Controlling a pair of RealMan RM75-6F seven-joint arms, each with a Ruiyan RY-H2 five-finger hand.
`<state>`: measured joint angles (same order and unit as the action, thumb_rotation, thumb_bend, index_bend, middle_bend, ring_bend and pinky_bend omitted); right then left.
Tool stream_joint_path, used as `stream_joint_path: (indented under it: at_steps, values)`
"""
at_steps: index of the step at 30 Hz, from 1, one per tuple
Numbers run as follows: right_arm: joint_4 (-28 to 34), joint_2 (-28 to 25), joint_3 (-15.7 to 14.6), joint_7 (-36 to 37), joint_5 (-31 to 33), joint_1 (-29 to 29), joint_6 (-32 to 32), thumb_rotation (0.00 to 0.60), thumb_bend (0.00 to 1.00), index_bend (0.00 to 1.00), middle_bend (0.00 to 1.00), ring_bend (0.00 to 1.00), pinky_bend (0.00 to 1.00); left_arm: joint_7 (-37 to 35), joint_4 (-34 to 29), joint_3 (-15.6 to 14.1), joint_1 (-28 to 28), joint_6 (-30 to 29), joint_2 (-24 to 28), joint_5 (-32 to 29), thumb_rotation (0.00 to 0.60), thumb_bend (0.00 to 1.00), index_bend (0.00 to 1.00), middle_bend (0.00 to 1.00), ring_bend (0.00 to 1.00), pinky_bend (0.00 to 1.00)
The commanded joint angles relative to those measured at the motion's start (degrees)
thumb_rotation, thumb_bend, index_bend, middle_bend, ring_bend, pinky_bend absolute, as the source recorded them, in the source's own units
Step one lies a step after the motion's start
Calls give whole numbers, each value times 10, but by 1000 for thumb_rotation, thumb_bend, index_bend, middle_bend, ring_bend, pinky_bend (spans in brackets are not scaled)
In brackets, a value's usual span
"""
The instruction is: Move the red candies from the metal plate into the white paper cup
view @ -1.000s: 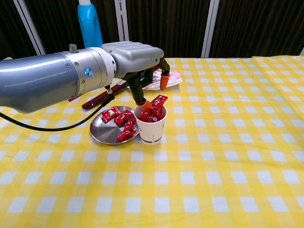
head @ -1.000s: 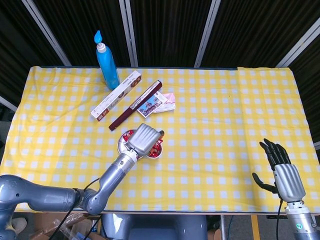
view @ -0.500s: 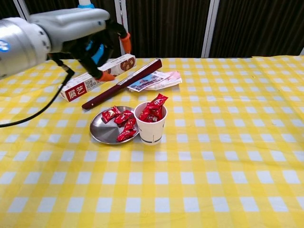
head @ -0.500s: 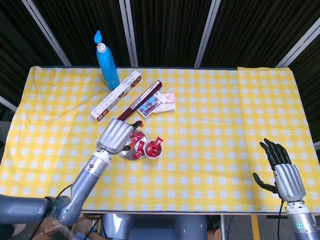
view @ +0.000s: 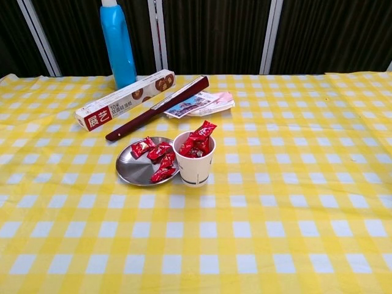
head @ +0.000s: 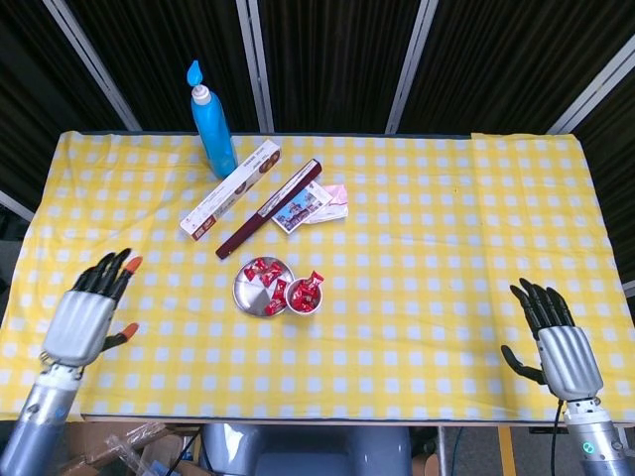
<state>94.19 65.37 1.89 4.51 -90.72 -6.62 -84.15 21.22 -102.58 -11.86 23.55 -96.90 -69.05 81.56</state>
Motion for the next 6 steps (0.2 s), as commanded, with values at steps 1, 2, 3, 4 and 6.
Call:
stream_joint_path:
  at_steps: [1,2,3,4,6]
  values:
    - [-7,9,1,-19,0,2,-6,600,388,0,0,0,0,-55,55,-29,-64,-51,23,36,600,166,0,0,6,104]
    - [-8,11,1,-23,1,3,-7,600,388,0,0,0,0,-66,65,-29,-75,-59,25,41,600,165,0,0,3,90]
    - [-9,13,1,-26,1,3,-7,600,388,0,0,0,0,-73,72,-29,-82,-64,26,43,600,165,0,0,0,78]
    - [-10,14,0,-29,3,4,-6,600,388,0,0,0,0,-84,82,-29,-91,-70,27,47,600,165,0,0,0,70]
    - [-11,17,1,-34,5,5,-7,600,388,0,0,0,0,-102,101,-26,-106,-72,29,46,600,163,0,0,0,69]
